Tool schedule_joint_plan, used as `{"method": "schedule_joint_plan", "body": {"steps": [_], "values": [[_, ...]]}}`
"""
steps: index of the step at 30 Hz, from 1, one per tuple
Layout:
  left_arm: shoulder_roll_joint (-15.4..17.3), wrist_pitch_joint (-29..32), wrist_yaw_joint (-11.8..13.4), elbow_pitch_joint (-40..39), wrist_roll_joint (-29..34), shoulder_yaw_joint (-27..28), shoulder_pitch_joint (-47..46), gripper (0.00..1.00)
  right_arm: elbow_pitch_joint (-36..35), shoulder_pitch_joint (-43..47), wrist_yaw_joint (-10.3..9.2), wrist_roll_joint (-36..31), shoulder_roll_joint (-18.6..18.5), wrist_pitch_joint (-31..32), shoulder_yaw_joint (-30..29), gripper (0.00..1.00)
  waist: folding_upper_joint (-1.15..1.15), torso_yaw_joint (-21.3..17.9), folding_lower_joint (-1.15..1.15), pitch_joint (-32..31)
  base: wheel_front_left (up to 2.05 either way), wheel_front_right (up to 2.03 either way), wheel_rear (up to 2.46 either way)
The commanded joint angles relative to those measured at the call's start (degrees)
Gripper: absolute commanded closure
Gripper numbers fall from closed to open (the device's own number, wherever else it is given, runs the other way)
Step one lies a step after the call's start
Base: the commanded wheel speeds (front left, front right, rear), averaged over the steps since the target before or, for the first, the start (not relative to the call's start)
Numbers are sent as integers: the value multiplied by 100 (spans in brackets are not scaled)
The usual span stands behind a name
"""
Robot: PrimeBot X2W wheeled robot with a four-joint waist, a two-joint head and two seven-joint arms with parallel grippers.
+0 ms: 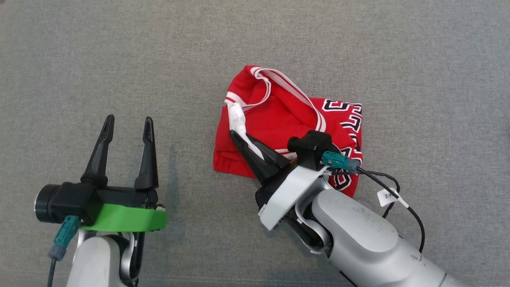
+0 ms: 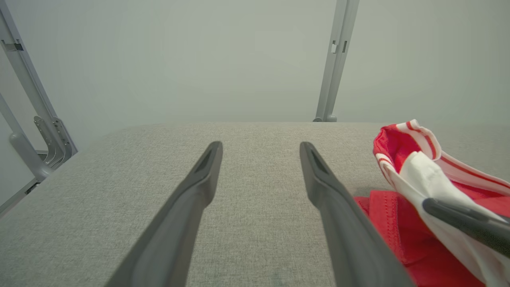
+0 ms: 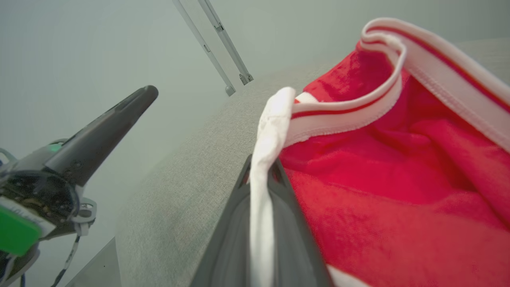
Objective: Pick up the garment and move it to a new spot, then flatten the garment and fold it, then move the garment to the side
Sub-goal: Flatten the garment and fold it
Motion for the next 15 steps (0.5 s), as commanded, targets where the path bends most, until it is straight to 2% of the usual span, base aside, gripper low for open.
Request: {"method": "schedule_joint_plan", "body": {"steps": [1,7,15], "values": [[-27,-2,-27,17,-20,11,-100,0,8,-144,2,30,3,-63,83,0,0,-10,0,19,0,0,0],[-23,-2,-34,59,2,74,-114,0,-235,-363,2,-164,1,-98,281,0,0,-112,0,6,0,0,0],[-17,-1,-29,21,83,176,-18,0,-1379,-135,1,-834,-4,-95,80,0,0,-341,0,-89,0,0,0]]}}
